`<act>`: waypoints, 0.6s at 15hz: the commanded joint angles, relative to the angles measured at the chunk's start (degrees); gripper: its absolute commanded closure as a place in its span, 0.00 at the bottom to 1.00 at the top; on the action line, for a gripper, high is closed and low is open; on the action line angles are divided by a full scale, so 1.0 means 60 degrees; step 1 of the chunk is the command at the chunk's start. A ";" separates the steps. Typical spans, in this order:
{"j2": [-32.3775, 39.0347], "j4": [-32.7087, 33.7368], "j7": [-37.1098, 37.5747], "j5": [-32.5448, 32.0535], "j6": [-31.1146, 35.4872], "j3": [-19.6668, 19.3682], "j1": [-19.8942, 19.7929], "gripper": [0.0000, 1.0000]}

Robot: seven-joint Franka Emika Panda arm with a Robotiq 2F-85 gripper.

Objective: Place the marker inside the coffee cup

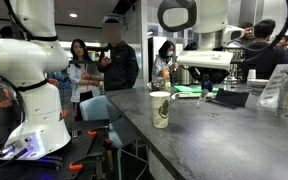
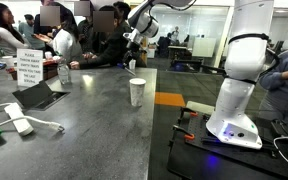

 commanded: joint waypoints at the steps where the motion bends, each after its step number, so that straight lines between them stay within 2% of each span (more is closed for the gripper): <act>1: -0.0675 -0.0656 -0.0599 0.0509 0.0436 -0.0349 0.0604 0.94; 5: -0.1251 -0.1118 -0.0711 0.0997 0.0541 -0.0520 0.1132 0.94; 9: -0.1962 -0.1732 -0.1499 0.2150 0.0272 -0.0734 0.1529 0.94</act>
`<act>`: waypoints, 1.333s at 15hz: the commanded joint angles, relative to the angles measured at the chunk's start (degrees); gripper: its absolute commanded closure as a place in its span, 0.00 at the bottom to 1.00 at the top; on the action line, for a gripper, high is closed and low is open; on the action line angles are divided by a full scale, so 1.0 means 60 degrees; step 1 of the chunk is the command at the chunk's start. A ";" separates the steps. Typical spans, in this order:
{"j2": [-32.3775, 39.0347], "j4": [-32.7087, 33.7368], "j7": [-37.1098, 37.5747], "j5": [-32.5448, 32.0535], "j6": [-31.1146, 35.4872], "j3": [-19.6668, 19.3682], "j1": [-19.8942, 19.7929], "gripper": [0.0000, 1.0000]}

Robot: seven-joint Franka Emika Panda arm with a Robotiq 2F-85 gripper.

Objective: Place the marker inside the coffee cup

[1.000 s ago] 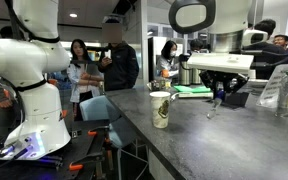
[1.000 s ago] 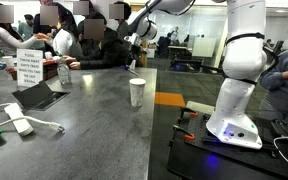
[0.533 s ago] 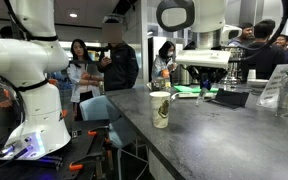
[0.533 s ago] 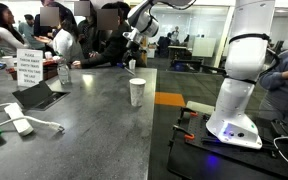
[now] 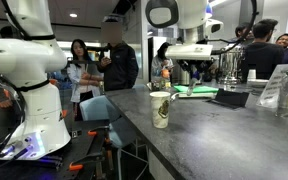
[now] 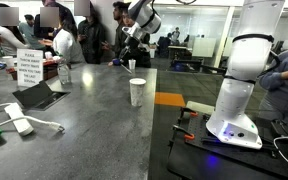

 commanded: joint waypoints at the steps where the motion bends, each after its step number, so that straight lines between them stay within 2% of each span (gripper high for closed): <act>1: -0.0869 -0.0846 -0.1028 0.1091 -0.0027 -0.0444 0.0467 0.94; 5: -0.1796 -0.1709 -0.1742 0.1575 -0.0470 -0.0849 0.0816 0.94; 13: -0.3028 -0.2520 -0.2234 0.1586 -0.2745 -0.1664 0.1195 0.94; 17: -0.2889 -0.2510 -0.3063 0.1566 -0.3312 -0.1879 0.1218 0.94; 20: -0.2446 -0.2351 -0.3405 0.1800 -0.3048 -0.1802 0.1250 0.94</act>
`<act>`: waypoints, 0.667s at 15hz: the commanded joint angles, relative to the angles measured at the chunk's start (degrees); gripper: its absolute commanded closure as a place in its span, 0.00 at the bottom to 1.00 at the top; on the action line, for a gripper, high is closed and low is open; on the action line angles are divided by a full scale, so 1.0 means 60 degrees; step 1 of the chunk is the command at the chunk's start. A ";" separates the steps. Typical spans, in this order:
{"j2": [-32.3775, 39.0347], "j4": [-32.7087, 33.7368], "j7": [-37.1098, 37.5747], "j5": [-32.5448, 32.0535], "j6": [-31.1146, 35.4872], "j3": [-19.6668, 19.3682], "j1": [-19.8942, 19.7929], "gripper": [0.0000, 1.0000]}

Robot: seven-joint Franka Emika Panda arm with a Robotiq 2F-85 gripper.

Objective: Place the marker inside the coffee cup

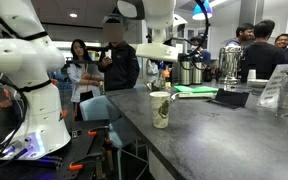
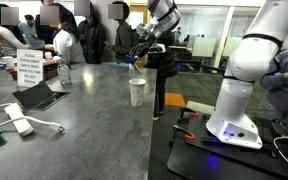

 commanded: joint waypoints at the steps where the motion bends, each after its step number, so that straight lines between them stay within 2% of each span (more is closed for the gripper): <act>1: 0.0451 0.0192 -0.0652 0.0529 0.0097 -0.0121 0.0171 0.94; 10: 0.1347 0.0485 -0.1799 0.1391 -0.0176 -0.0293 -0.0119 0.94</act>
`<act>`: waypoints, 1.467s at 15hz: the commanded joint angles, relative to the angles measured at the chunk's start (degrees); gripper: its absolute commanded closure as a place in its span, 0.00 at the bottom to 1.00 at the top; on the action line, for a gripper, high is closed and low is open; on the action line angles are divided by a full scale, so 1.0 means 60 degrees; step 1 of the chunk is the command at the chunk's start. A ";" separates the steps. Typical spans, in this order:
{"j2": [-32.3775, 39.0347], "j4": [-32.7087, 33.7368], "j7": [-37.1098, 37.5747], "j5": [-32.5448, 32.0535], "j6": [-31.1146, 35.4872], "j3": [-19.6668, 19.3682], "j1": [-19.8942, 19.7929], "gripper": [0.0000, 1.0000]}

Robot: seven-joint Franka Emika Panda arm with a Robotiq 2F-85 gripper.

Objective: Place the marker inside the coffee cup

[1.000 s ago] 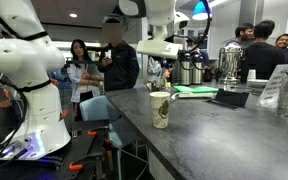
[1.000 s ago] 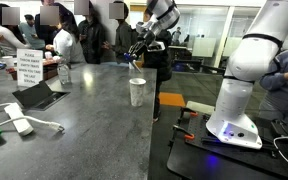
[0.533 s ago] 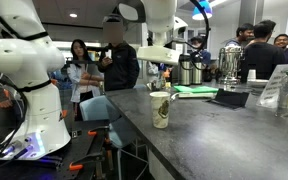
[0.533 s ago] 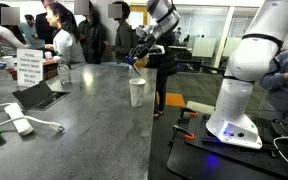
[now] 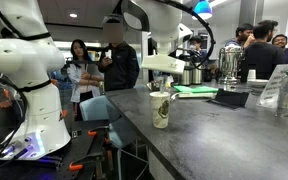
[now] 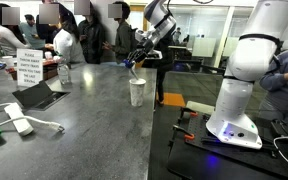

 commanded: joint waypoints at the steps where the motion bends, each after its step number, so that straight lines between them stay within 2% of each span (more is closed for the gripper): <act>1: 0.0355 0.0244 -0.0590 0.0446 -0.0230 -0.0140 -0.0112 0.94; 8: 0.0477 0.0230 -0.0618 0.0267 -0.0436 -0.0133 -0.0247 0.94; 9: 0.0508 0.0251 -0.0534 0.0237 -0.0502 -0.0133 -0.0252 0.79; 10: 0.0528 0.0275 -0.0505 0.0178 -0.0553 -0.0129 -0.0255 0.49; 11: 0.0528 0.0267 -0.0536 0.0172 -0.0547 -0.0126 -0.0255 0.49; 15: 0.0474 0.0270 -0.0319 -0.0062 -0.0558 -0.0089 -0.0245 0.20; 17: 0.0392 0.0221 0.0305 -0.0467 -0.0019 0.0041 -0.0192 0.05; 18: 0.0359 0.0227 0.0704 -0.0783 0.0314 0.0131 -0.0145 0.01; 22: 0.0501 0.0510 0.3189 -0.2404 0.1683 0.0556 0.0101 0.00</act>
